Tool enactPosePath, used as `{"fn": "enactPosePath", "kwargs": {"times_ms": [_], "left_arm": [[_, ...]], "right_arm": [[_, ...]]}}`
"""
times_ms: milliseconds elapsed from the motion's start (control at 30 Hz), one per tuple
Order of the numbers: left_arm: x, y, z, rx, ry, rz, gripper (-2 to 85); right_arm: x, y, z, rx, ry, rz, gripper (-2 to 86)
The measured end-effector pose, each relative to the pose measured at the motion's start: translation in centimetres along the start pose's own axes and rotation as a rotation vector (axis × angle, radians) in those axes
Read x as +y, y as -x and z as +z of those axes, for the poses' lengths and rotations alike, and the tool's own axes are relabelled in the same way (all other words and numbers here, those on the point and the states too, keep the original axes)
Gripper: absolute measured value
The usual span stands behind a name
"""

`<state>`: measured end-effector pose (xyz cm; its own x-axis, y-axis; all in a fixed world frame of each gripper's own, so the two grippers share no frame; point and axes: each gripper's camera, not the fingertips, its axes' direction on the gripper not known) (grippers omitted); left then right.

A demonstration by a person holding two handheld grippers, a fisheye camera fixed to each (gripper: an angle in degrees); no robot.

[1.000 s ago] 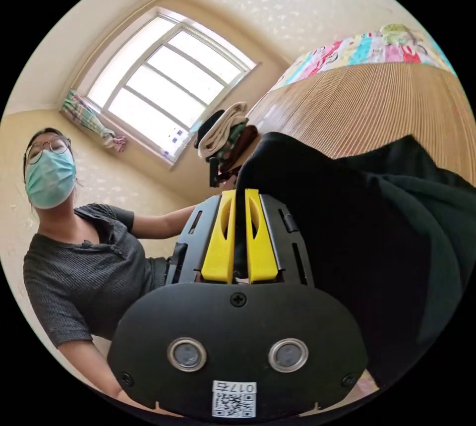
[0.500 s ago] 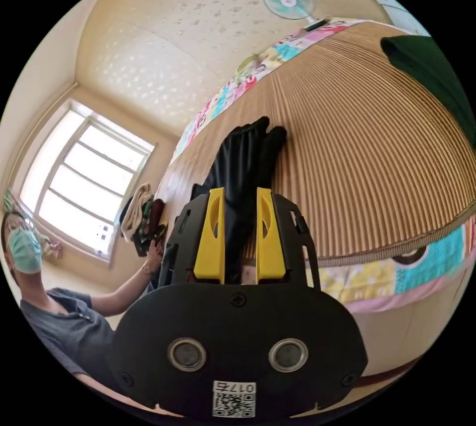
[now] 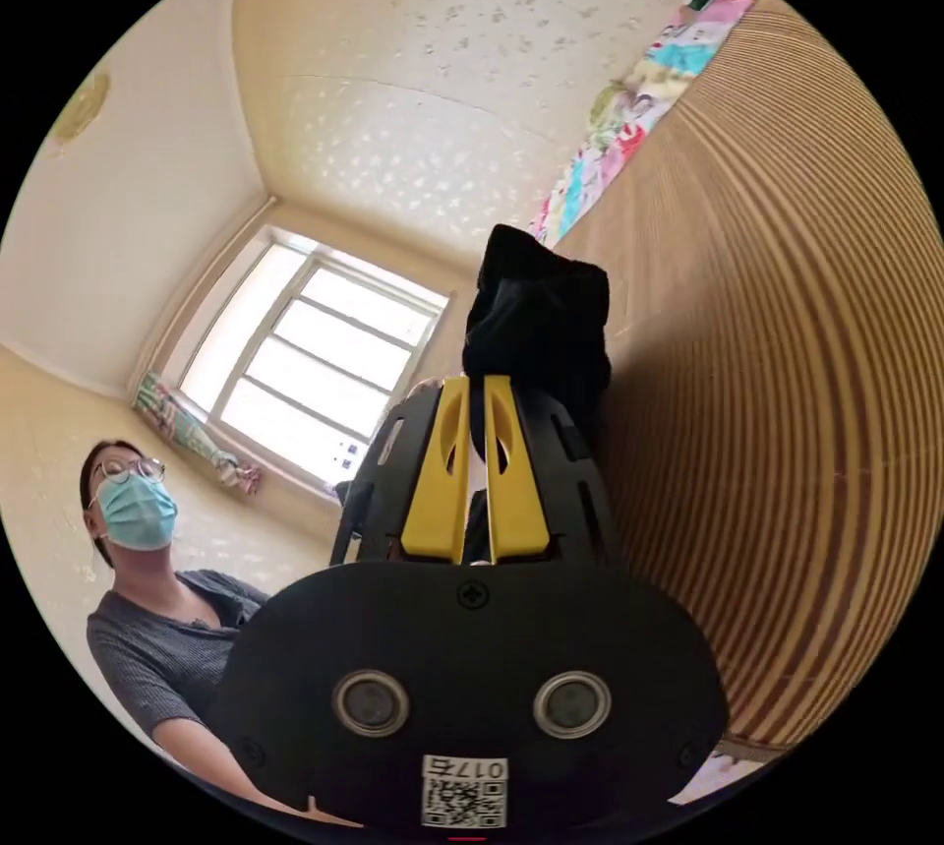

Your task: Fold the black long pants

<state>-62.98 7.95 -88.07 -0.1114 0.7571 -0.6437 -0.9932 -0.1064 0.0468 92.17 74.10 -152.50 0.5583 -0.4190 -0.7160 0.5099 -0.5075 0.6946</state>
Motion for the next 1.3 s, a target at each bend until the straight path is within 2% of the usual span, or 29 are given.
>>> {"fn": "enactPosePath", "kwargs": {"times_ms": [100, 133, 200, 300, 400, 467, 567, 633, 800, 867, 1000, 1133, 1300], "left_arm": [[-1.3, -5.1, 7.1, 0.251, 0.229, -0.011, 19.0], [-1.0, -5.8, 8.5, 0.327, 0.261, -0.051, 19.6], [0.0, -6.0, 7.3, 0.424, 0.177, -0.084, 18.9], [2.1, -7.6, 2.3, 0.435, 0.075, -0.025, 15.0], [3.0, -7.8, -3.9, 0.562, 0.012, 0.026, 10.3], [2.2, -8.8, -8.2, 0.609, 0.012, 0.096, 7.3], [-1.7, -13.6, -14.3, 0.478, 0.129, 0.26, 3.2], [-5.2, -19.9, -18.9, 0.22, 0.163, 0.432, 2.1], [-11.5, -29.6, -25.5, -0.251, 0.014, 0.544, 1.3], [-13.2, -32.6, -27.9, -0.247, -0.076, 0.53, 1.5], [-12.2, -37.9, -33.6, -0.227, -0.414, 0.474, 3.3], [-6.9, -39.5, -35.6, -0.054, -0.73, 0.366, 3.8], [-4.9, -40.3, -33.7, -0.038, -0.832, 0.335, 3.8]], "right_arm": [[3.3, 5.3, 2.9, -0.169, 0.083, -0.06, 2.9], [4.8, 7.2, 4.1, -0.256, 0.122, -0.091, 2.8], [7.4, 9.8, 5.5, -0.354, 0.185, -0.139, 2.7], [10.3, 11.4, 4.3, -0.463, 0.099, -0.08, 2.4], [11.9, 12.9, 0.4, -0.597, -0.038, -0.071, 2.2], [12.1, 15.5, -3.6, -0.57, -0.13, -0.114, 1.9], [12.2, 22.5, -6.4, -0.513, -0.13, -0.29, 1.6], [12.4, 27.3, -7.4, -0.489, -0.144, -0.38, 1.4], [12.1, 39.6, -11.5, -0.415, -0.253, -0.603, 1.2], [12.7, 45.8, -13.1, -0.319, -0.322, -0.701, 1.2], [16.8, 54.3, -14.3, -0.105, -0.49, -0.816, 1.3], [23.8, 59.2, -13.8, 0.035, -0.738, -0.908, 1.4], [29.0, 60.0, -11.6, 0.149, -0.959, -0.951, 1.5]]}}
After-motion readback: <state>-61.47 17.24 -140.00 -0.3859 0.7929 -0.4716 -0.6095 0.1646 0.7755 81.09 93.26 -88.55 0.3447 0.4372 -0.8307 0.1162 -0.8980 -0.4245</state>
